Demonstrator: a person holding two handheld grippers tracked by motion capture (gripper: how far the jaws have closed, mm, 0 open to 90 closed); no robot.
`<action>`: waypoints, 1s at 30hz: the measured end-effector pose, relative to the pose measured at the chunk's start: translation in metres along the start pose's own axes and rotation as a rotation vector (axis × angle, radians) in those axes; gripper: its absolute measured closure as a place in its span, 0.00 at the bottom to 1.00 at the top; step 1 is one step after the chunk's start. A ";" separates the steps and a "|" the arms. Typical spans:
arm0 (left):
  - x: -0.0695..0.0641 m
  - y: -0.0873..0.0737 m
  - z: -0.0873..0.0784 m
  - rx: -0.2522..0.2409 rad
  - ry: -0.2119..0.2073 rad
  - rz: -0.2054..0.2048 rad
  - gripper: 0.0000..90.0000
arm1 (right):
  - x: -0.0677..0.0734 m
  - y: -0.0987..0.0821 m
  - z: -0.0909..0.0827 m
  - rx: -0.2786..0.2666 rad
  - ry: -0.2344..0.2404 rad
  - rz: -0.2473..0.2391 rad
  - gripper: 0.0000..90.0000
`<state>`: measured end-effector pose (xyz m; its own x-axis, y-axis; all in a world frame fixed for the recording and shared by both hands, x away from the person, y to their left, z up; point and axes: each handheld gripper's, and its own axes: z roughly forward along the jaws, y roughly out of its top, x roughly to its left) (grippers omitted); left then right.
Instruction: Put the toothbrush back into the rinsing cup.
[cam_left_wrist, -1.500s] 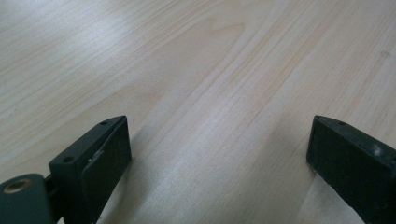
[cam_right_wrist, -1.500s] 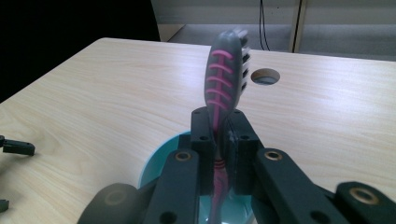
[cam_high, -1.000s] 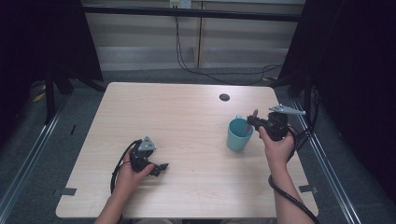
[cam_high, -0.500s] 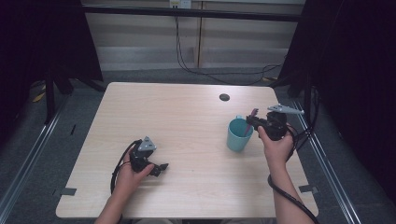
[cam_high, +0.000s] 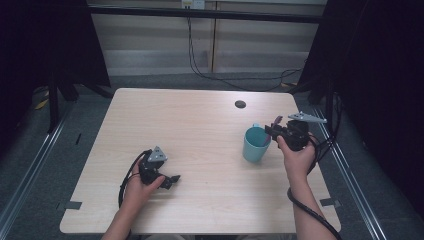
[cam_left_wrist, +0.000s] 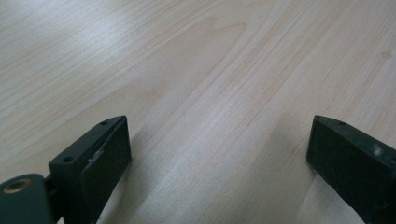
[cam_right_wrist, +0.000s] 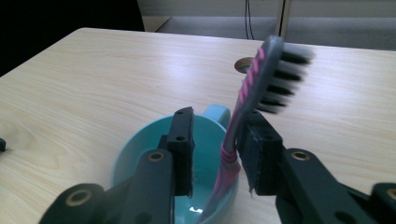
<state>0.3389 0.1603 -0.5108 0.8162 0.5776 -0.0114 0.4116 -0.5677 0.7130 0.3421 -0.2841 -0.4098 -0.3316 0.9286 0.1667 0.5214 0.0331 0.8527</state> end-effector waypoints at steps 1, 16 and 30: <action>0.000 0.000 0.000 -0.001 0.000 0.000 0.07 | 0.000 0.000 0.000 0.003 -0.003 0.001 0.72; 0.000 0.000 0.000 0.000 0.001 -0.001 0.07 | 0.004 0.001 -0.007 0.009 -0.007 -0.023 0.50; 0.000 0.000 0.000 0.001 0.002 0.000 0.07 | 0.007 -0.002 -0.013 0.034 0.015 -0.034 0.32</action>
<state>0.3388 0.1603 -0.5108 0.8152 0.5791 -0.0101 0.4123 -0.5679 0.7124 0.3287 -0.2824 -0.4045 -0.3613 0.9210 0.1457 0.5362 0.0774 0.8405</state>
